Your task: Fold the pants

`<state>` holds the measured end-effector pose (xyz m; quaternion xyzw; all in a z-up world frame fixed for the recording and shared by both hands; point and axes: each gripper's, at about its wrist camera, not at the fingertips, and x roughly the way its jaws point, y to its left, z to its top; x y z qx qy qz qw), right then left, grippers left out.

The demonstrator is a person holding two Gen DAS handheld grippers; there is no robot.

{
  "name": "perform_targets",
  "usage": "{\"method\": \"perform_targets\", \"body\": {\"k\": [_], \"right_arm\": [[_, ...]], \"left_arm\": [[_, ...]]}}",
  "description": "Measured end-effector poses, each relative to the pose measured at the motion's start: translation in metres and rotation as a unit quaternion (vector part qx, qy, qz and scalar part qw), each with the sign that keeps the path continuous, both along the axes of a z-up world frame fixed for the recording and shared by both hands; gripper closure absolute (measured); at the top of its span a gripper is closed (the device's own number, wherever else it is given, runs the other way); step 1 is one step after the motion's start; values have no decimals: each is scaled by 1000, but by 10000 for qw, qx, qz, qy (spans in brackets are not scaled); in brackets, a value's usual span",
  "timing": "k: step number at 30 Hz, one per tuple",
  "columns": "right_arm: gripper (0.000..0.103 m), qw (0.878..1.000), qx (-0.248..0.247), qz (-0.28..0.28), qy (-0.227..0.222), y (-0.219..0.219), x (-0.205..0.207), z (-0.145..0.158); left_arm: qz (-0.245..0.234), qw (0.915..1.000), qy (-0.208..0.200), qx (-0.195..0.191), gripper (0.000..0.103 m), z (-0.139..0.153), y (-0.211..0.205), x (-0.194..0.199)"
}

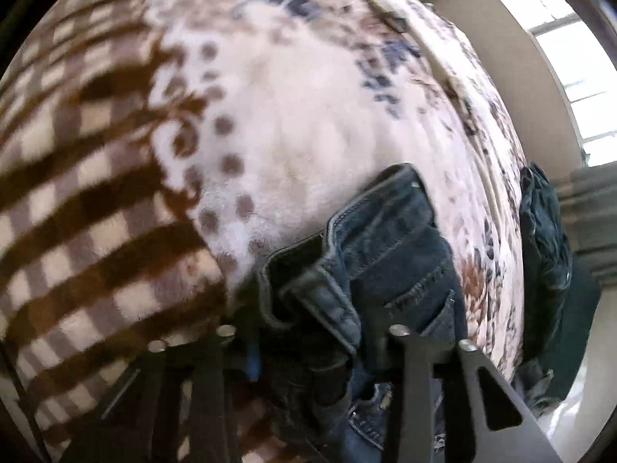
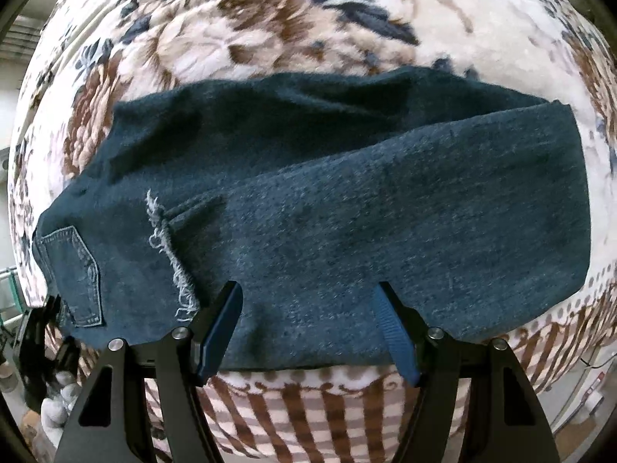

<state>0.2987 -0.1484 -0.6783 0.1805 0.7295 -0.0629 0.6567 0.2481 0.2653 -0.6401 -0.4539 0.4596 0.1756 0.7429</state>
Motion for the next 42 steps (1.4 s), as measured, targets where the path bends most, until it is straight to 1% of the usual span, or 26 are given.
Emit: {"method": "perform_targets", "body": {"k": [3, 4, 6, 7, 8, 9, 10, 11, 12, 13, 14, 17, 20, 21, 23, 25, 26, 27, 30, 31, 33, 35, 38, 40, 41, 42], "right_arm": [[31, 9998, -183, 5, -3, -6, -1, 3], [31, 9996, -296, 18, 2, -9, -1, 4], [31, 9979, -646, 58, 46, -16, -2, 7], [31, 9971, -758, 67, 48, -24, 0, 9], [31, 9963, -856, 79, 35, -28, -1, 11], [31, 9953, -964, 116, -7, -33, -1, 13], [31, 9941, -1067, 189, -63, -36, -1, 16], [28, 9919, -1229, 291, -100, -38, -2, 19], [22, 9903, -1338, 354, -127, -41, -3, 22], [18, 9890, -1405, 422, -211, -44, -4, 25], [15, 9885, -1406, 474, -282, -48, -3, 28], [15, 9857, -1523, 634, -339, -62, -5, 32], [11, 9868, -1441, 625, -388, -86, -6, 35], [11, 9874, -1408, 609, -400, -93, -7, 34], [11, 9885, -1357, 541, -403, -111, -12, 35], [11, 9897, -1300, 409, -433, -137, -17, 35], [11, 9893, -1338, 365, -450, -149, -20, 36], [11, 9890, -1363, 337, -459, -154, -19, 38], [11, 9876, -1492, 135, -468, -200, -28, 41], [11, 9875, -1507, 20, -452, -222, -33, 41], [11, 9868, -1563, -115, -404, -249, -40, 41], [11, 9874, -1504, -320, -382, -283, -51, 39], [11, 9871, -1487, -531, -282, -318, -64, 33], [11, 9864, -1479, -685, -199, -338, -72, 28], [11, 9862, -1460, -763, -165, -347, -77, 25], [11, 9860, -1444, -820, -142, -350, -81, 25]], "left_arm": [[-174, 9990, 9, 406, 77, 21, -8, 5], [-290, 9976, 46, 620, 78, 33, -14, 7], [-561, 9933, -8, 1009, 80, 52, -25, 15], [-729, 9896, 8, 1241, 81, 61, -34, 18], [-880, 9851, -77, 1477, 81, 76, -45, 21], [-964, 9818, -166, 1626, 82, 85, -53, 23], [-1183, 9754, -268, 1839, 82, 99, -66, 25], [-1339, 9700, -302, 2006, 82, 107, -76, 28], [-1433, 9660, -365, 2121, 82, 117, -85, 29], [-1520, 9639, -454, 2138, 82, 124, -93, 30], [-1658, 9587, -553, 2243, 82, 135, -106, 32], [-2001, 9441, -698, 2524, 82, 159, -142, 34], [-2345, 9280, -783, 2789, 82, 179, -183, 35], [-2435, 9235, -811, 2850, 83, 183, -196, 35], [-2732, 9114, -869, 2954, 83, 193, -230, 35], [-2982, 9008, -932, 3016, 83, 199, -259, 34], [-3128, 8920, -924, 3128, 83, 201, -279, 34], [-3257, 8863, -914, 3164, 83, 201, -295, 34], [-3587, 8751, -926, 3114, 83, 199, -340, 35], [-3691, 8714, -939, 3092, 83, 197, -352, 34], [-3901, 8637, -941, 3049, 83, 189, -381, 34], [-4089, 8565, -911, 3014, 83, 180, -408, 34], [-4423, 8416, -854, 2979, 83, 166, -451, 32], [-4624, 8321, -812, 2952, 83, 155, -476, 30], [-4694, 8289, -786, 2942, 83, 151, -484, 29], [-4805, 8240, -754, 2907, 83, 144, -497, 28]]}}
